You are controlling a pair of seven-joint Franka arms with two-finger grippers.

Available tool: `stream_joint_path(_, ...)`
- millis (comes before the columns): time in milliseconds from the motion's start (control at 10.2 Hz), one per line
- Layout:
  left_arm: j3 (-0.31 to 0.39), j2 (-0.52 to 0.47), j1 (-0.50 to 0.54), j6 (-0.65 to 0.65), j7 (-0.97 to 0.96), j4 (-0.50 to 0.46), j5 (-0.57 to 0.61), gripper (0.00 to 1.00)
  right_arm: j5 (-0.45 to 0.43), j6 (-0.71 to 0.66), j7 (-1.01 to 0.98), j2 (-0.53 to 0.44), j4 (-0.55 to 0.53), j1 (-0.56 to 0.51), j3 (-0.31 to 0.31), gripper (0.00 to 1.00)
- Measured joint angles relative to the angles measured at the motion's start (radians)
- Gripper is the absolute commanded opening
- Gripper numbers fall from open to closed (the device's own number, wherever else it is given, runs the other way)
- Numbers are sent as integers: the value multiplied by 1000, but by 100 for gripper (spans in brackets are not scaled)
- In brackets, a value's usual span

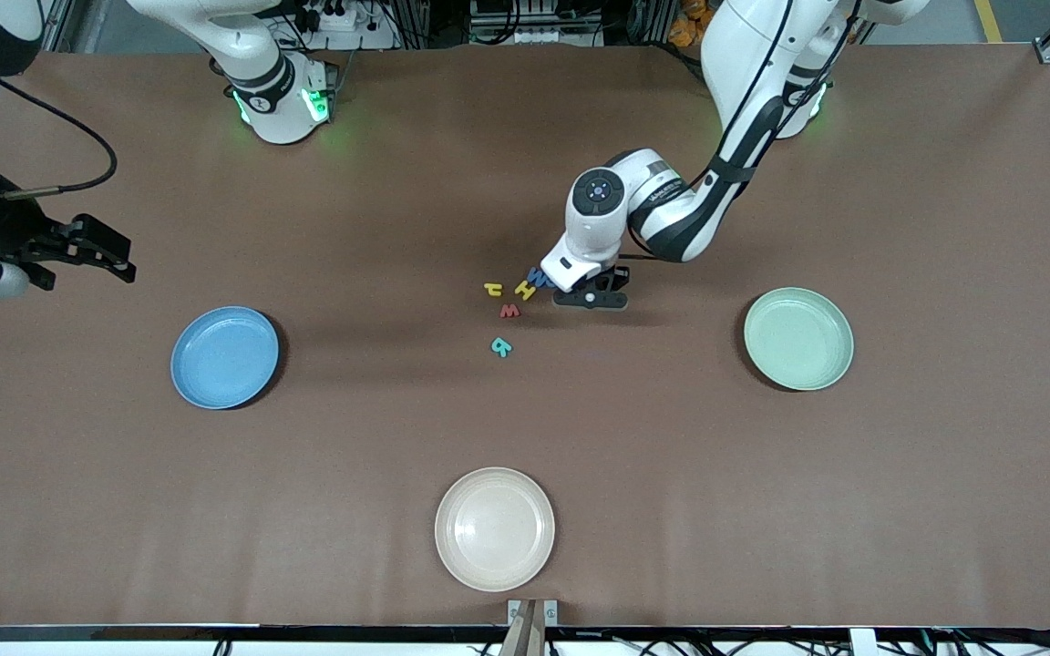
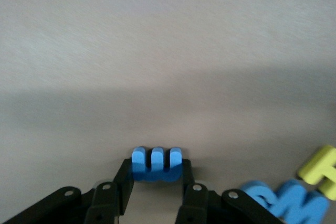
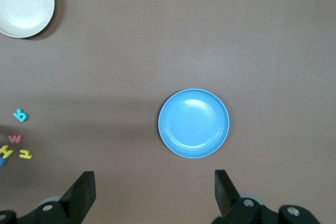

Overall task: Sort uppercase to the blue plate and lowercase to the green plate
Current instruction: 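Carry the blue letter to the green plate while the right gripper moves out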

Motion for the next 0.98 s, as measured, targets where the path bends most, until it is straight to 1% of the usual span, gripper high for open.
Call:
stream_joint_path(98,4,-20,30,-45,51,13,1,0,0,0,2,0,0,7,0,100)
stream_joint_path(196,4,-55,75,-92,111,23,1,0,0,0,3,1,0,11,1,100)
stream_joint_path(489,3,-192,255,-243,355,26,1,0,2,4,38,8,0,25,5,100)
stream_joint_path(685,3,-249,390,-292,503,22,1,0,4,13,113,18,-1,50,20,100)
stream_joint_path(978,2,-267,516,-310,615,13,1,0,6,54,335,60,-10,144,39,100)
